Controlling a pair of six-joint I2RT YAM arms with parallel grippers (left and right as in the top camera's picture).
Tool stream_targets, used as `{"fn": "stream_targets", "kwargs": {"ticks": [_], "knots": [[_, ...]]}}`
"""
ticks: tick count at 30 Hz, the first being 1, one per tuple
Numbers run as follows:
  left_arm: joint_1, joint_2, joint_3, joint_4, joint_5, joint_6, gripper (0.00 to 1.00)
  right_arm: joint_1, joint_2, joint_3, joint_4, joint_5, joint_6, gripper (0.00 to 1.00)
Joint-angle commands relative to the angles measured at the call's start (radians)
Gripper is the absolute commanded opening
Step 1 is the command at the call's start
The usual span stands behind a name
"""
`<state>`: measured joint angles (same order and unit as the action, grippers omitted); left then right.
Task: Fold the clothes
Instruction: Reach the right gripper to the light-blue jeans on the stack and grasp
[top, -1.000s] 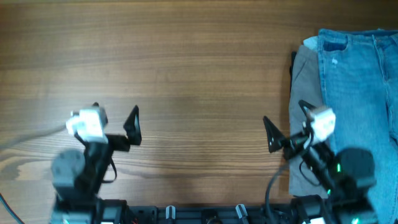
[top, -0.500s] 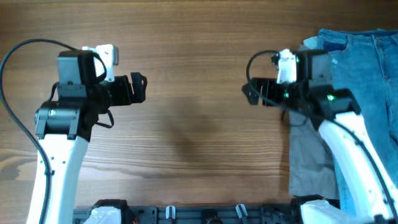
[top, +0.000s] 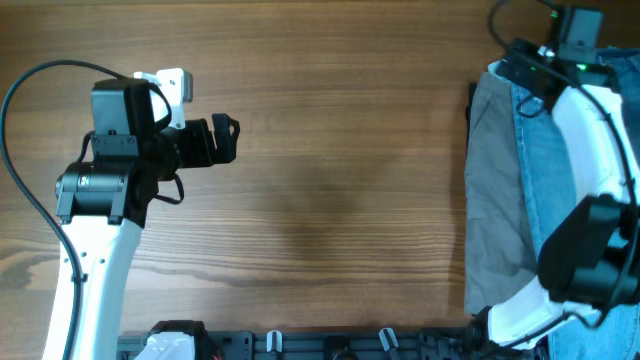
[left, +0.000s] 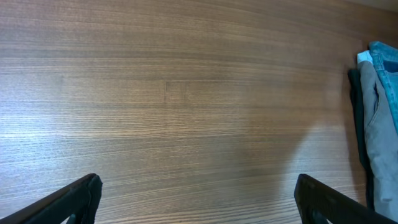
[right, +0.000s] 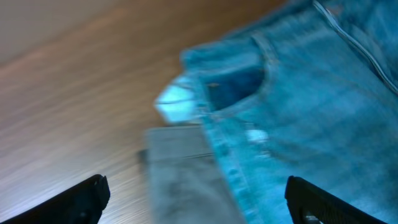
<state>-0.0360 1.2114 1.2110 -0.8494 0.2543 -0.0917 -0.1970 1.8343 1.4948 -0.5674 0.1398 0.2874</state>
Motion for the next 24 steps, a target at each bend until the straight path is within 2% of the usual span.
{"fn": "stream_targets", "kwargs": {"ticks": [1, 4, 7, 12, 13, 15, 17, 19, 20, 24], "knots": [[0.008, -0.007, 0.02, 0.003, 0.019, 0.005, 0.97, -0.066, 0.069, 0.003, 0.015, -0.078, -0.059, 0.83], [0.008, -0.007, 0.02, 0.004, 0.019, 0.005, 0.97, -0.07, 0.136, 0.003, 0.01, -0.077, -0.142, 0.67], [0.007, -0.007, 0.02, 0.003, 0.019, 0.004, 0.96, -0.068, 0.21, 0.003, -0.016, -0.086, -0.157, 0.53], [0.008, -0.007, 0.02, 0.004, 0.019, 0.004, 0.96, -0.061, 0.269, 0.002, -0.033, -0.085, -0.183, 0.53], [0.007, -0.007, 0.02, 0.003, 0.019, 0.004, 0.95, -0.061, 0.27, 0.002, -0.032, -0.072, -0.183, 0.6], [0.007, -0.007, 0.02, 0.003, 0.019, 0.004, 0.95, -0.064, 0.27, 0.002, -0.021, 0.051, -0.18, 0.62], [0.007, -0.007, 0.02, 0.003, 0.019, 0.004, 0.96, -0.066, 0.27, 0.002, -0.018, 0.064, -0.175, 0.56], [0.007, -0.007, 0.02, 0.003, 0.019, 0.004, 0.96, -0.069, 0.27, 0.002, -0.018, 0.107, -0.165, 0.36], [0.007, -0.007, 0.02, 0.003, 0.019, 0.004, 0.96, -0.07, 0.269, 0.003, -0.016, 0.127, -0.152, 0.33], [0.007, -0.007, 0.02, 0.004, 0.019, 0.004, 0.97, -0.073, 0.269, 0.003, -0.013, 0.126, -0.153, 0.33]]}}
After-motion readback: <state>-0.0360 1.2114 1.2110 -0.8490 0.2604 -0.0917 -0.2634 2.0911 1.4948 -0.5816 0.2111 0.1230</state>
